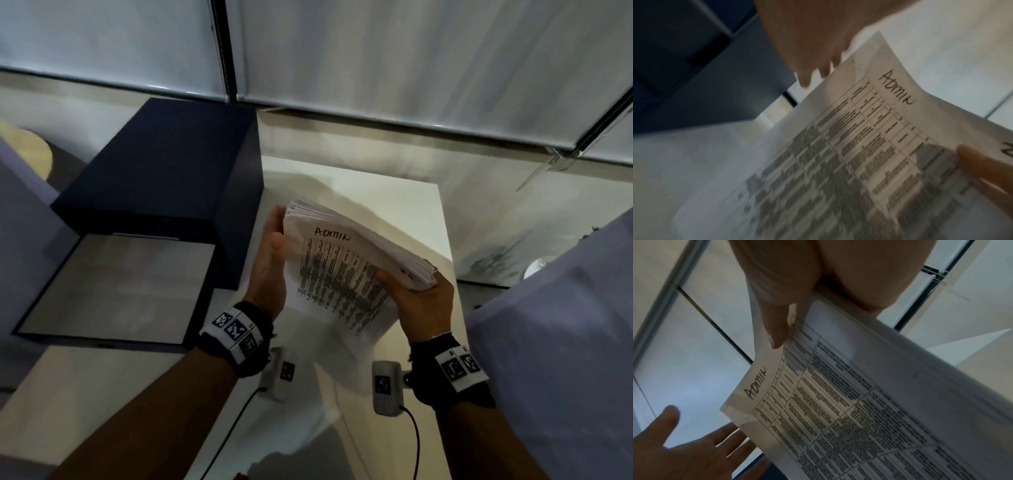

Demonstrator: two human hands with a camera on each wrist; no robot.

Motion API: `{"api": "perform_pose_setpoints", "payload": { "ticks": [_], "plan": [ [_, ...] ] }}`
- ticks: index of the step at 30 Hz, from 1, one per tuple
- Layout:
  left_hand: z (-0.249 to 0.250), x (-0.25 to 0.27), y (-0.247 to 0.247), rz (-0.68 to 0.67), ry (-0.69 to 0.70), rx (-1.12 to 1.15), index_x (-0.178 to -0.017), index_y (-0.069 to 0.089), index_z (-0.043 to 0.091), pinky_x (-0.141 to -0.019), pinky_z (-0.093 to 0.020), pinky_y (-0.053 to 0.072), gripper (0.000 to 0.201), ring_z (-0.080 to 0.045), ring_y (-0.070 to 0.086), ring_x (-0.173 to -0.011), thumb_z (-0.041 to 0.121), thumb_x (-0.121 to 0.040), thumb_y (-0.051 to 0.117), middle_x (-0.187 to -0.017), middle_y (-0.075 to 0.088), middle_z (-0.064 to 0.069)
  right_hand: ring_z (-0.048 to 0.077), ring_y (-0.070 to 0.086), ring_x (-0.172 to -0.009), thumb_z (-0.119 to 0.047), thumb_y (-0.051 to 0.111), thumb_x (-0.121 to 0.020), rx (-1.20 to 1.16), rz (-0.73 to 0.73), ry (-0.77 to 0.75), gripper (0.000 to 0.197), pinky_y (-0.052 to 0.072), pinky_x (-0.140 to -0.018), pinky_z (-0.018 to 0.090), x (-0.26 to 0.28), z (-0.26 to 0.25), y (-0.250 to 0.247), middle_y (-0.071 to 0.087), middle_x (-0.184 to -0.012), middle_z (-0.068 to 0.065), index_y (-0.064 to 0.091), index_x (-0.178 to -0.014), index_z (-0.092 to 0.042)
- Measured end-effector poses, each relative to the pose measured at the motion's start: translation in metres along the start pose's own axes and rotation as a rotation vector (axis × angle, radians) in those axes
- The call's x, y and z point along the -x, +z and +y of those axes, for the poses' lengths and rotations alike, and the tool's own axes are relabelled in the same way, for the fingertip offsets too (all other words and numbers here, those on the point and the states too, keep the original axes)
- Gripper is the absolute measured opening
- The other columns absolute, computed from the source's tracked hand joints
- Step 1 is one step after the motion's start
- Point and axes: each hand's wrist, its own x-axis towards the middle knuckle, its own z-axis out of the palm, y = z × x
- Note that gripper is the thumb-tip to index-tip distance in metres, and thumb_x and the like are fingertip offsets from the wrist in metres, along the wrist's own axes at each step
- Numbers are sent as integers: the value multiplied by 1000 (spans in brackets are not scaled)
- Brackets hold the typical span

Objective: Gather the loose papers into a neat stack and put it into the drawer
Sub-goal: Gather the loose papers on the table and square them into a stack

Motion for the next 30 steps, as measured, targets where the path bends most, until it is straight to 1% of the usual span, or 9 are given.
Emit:
{"api": "perform_pose_setpoints", "payload": {
  "ticks": [3, 6, 10, 14, 18, 20, 22, 25, 30],
  "plan": [
    [-2, -10, -5, 5, -128, 47, -151, 29, 33, -119, -38, 28, 63, -8, 41, -139, 60, -97, 16, -153, 42, 6, -3, 69, -79, 1, 83, -69, -15, -22, -11, 35, 53, -71, 12, 1, 3, -2, 74, -83, -21, 70, -92, -23],
    [-2, -19, -10, -13, -121, -9, -152, 28, 23, -116, -33, 35, 59, -5, 43, -137, 51, -99, 31, -149, 44, 13, -2, 69, -75, -1, 83, -70, -22, -26, 12, 31, 54, -69, 14, 1, 5, -3, 75, -81, -18, 71, -89, -23],
    [-24, -23, -20, -235, -220, -135, -144, 33, 14, -92, -35, 56, 64, -23, 61, -119, 16, -88, 65, -126, 62, -6, 1, 70, -79, 1, 83, -70, -41, -3, 56, 34, 57, -71, 17, 2, 15, -4, 76, -85, -15, 72, -94, -20],
    [-32, -22, -7, -161, -252, -378, -130, 44, 8, -76, -14, 53, 34, -18, 61, -109, 7, -97, 51, -112, 61, 0, -10, 67, -73, -10, 81, -75, 65, 16, 120, 27, 55, -70, 20, 6, 21, 2, 71, -78, -20, 70, -84, -33],
    [-19, -14, 14, 1, -87, -406, -115, 42, 13, -72, -36, 59, 16, -23, 64, -94, 19, -101, 46, -104, 60, -6, -16, 64, -71, -6, 77, -78, 72, 137, 28, 23, 52, -68, 7, 11, 14, 2, 71, -85, -10, 70, -87, -26],
    [-25, -7, 11, -36, -72, -318, -119, 35, 28, -75, -36, 60, 29, -23, 64, -100, 29, -97, 53, -116, 56, -10, -10, 66, -76, -4, 80, -74, 14, 146, 64, 32, 55, -71, 12, 18, 15, -1, 72, -82, -20, 68, -90, -30],
    [-37, -1, 1, -64, -104, -249, -124, 30, 37, -80, -39, 60, 46, -24, 63, -109, 40, -89, 61, -125, 52, -12, -5, 68, -84, 6, 82, -68, -45, 104, 108, 48, 56, -71, 14, 22, 17, -4, 72, -93, -15, 65, -107, -15],
    [-43, 1, -10, -102, -130, -213, -135, 28, 22, -89, -42, 58, 71, -18, 62, -114, 45, -82, 69, -126, 56, -7, 3, 68, -95, 10, 84, -60, -47, 63, 109, 71, 58, -75, 19, 16, 17, -5, 69, -108, 0, 56, -123, -3],
    [-34, -1, -12, -148, -152, -165, -140, 30, 19, -88, -30, 57, 86, -13, 62, -113, 60, -75, 69, -128, 57, -2, 2, 70, -85, 1, 86, -65, -29, 35, 123, 51, 56, -70, 17, 2, 11, -3, 72, -98, -1, 66, -111, -5]
  ]
}}
